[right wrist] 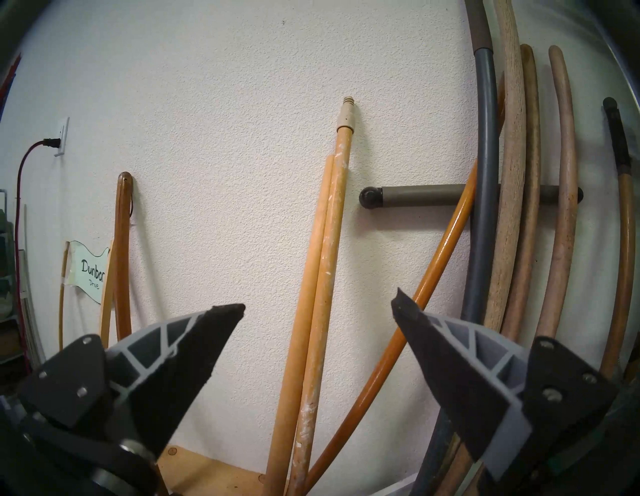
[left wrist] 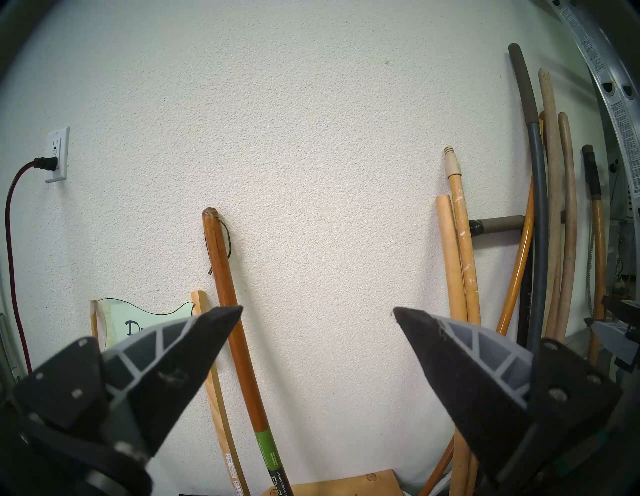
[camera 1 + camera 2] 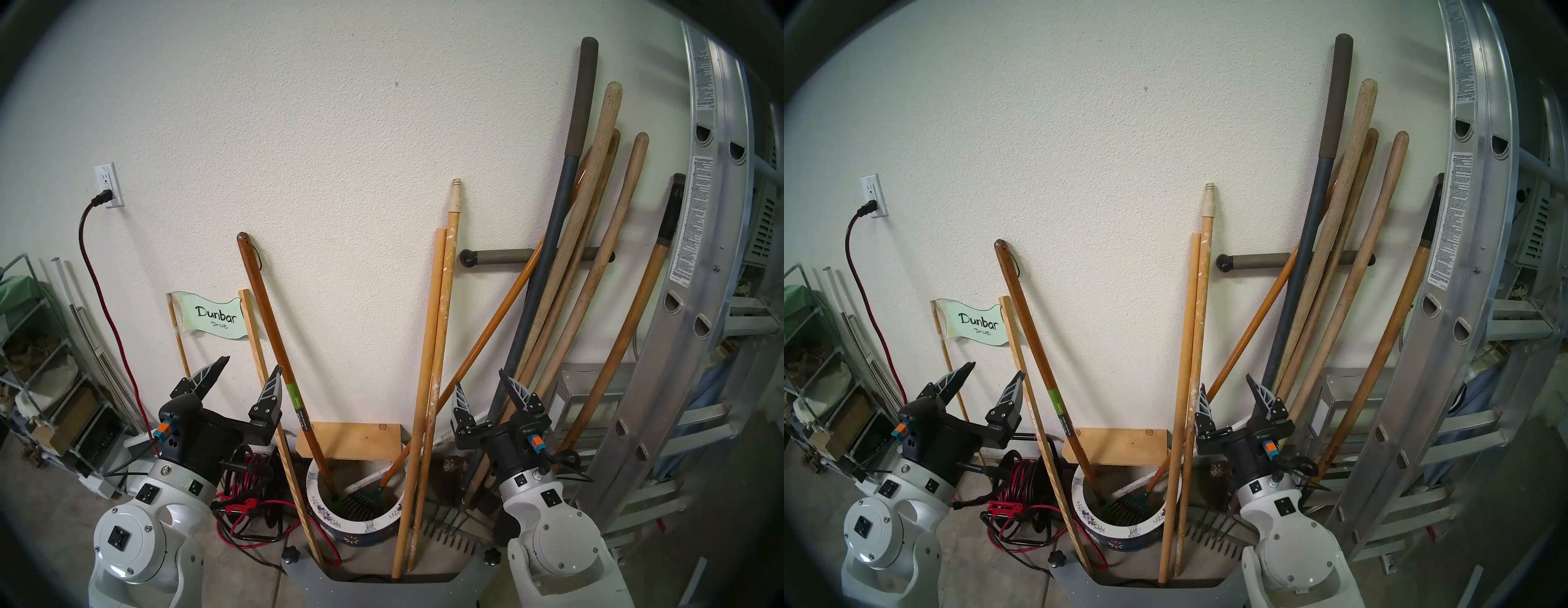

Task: Put wooden sticks into the pot

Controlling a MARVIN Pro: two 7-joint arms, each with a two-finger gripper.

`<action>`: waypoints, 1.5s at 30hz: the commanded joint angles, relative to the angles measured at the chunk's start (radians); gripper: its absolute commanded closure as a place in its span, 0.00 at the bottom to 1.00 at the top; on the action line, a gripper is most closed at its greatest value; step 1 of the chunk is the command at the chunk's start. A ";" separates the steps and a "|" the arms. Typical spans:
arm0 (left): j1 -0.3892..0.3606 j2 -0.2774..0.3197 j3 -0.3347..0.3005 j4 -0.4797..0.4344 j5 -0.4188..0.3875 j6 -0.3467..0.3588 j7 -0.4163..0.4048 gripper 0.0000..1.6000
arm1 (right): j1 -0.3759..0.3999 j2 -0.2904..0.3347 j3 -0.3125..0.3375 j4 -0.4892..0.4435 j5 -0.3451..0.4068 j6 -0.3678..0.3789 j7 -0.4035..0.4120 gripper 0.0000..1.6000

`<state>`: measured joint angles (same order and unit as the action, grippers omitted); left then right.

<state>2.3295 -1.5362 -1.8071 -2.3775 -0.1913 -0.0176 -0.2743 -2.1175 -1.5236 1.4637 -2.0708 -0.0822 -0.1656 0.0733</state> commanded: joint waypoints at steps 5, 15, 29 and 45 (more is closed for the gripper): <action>0.001 -0.001 0.001 0.000 0.002 0.000 0.002 0.00 | -0.004 -0.012 -0.010 -0.012 -0.007 0.000 -0.012 0.00; 0.001 0.000 0.001 0.000 0.001 0.000 0.003 0.00 | -0.002 -0.008 -0.013 -0.007 0.004 -0.014 -0.011 0.00; 0.001 0.001 0.001 0.000 0.000 0.000 0.003 0.00 | 0.160 -0.005 -0.064 0.152 -0.044 0.127 -0.036 0.00; 0.001 0.003 0.001 0.000 -0.001 0.000 0.003 0.00 | 0.343 -0.050 -0.022 0.377 -0.039 0.137 -0.033 0.00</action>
<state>2.3295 -1.5323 -1.8068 -2.3772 -0.1942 -0.0175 -0.2728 -1.8740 -1.5504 1.4379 -1.7582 -0.1355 -0.0221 0.0330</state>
